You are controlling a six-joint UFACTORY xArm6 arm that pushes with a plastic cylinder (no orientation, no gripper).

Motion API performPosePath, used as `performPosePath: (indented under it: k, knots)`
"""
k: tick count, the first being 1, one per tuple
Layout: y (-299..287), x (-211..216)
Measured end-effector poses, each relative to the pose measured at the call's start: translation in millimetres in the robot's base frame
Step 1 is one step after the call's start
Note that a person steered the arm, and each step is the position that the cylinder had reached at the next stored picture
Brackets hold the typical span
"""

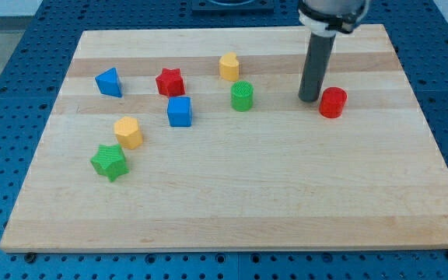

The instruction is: Move red circle towards the bottom right of the board

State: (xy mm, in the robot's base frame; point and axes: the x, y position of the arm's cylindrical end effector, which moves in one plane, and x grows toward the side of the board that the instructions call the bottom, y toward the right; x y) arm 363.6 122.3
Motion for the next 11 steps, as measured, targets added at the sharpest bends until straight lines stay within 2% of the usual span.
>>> performPosePath:
  k: [1, 5, 7, 9, 10, 11]
  knots:
    - [22, -12]
    - [32, 121]
    - [34, 165]
    - [52, 188]
    - [35, 182]
    - [7, 129]
